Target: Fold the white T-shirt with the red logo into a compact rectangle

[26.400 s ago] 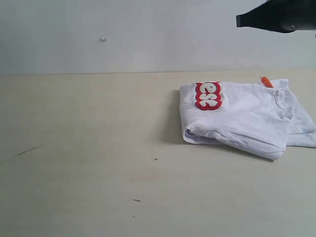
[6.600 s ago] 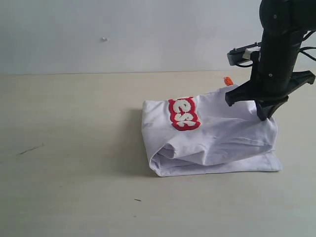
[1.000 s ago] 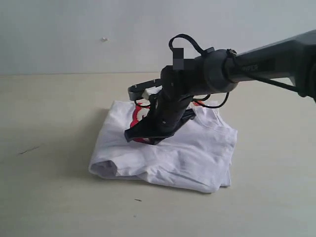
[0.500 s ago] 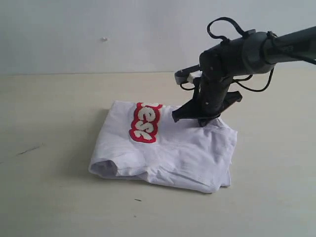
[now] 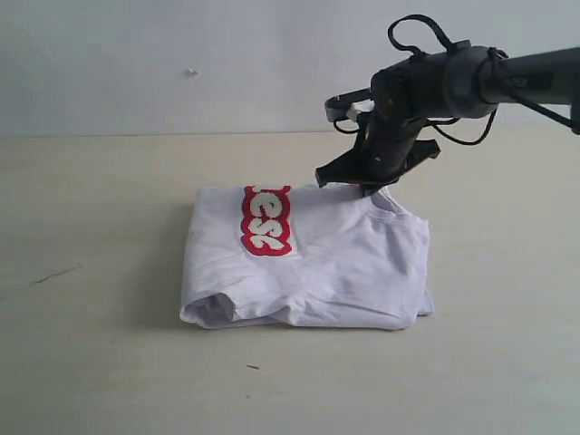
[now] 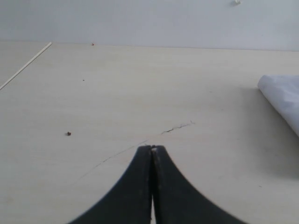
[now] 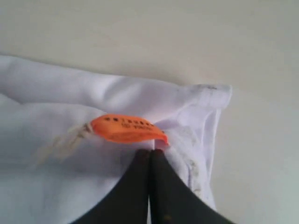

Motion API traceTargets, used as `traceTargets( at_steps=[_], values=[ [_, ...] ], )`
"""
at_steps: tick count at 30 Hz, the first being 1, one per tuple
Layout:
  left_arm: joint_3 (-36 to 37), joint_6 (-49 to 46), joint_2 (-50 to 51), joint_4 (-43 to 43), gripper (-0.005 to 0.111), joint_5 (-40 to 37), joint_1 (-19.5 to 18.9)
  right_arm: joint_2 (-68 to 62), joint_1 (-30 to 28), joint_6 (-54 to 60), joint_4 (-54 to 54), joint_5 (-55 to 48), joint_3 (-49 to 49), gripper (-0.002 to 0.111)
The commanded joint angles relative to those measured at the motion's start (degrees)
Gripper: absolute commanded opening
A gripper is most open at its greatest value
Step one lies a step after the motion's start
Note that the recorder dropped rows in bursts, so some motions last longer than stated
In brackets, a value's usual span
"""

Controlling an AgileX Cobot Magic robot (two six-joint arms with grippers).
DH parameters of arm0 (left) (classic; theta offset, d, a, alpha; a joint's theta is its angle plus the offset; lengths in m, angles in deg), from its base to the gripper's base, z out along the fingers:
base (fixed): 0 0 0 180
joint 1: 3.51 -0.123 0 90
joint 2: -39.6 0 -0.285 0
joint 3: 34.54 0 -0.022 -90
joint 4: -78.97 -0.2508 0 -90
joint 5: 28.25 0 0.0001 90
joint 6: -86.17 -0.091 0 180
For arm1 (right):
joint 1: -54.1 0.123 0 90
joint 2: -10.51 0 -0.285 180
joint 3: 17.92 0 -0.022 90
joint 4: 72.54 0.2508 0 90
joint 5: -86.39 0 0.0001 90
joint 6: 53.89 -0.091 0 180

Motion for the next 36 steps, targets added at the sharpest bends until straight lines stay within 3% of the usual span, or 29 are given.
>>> traceTargets(
  at_steps=[1,19,31,36],
  values=[
    [0.0,-0.2,-0.3,0.1,0.000,0.7,-0.2,6.4,0.2,3.0,3.3,1.6,2.0,0.000],
    [0.0,-0.2,-0.3,0.1,0.000,0.7,-0.2,60.6,0.2,2.3,5.7,32.5,43.5,0.000],
    [0.0,-0.2,-0.3,0.1,0.000,0.7,-0.2,95.8,0.2,2.4,6.9,33.3,59.8,0.000],
    [0.0,-0.2,-0.3,0.1,0.000,0.7,-0.2,106.1,0.2,2.4,7.6,28.1,62.2,0.000]
  ],
)
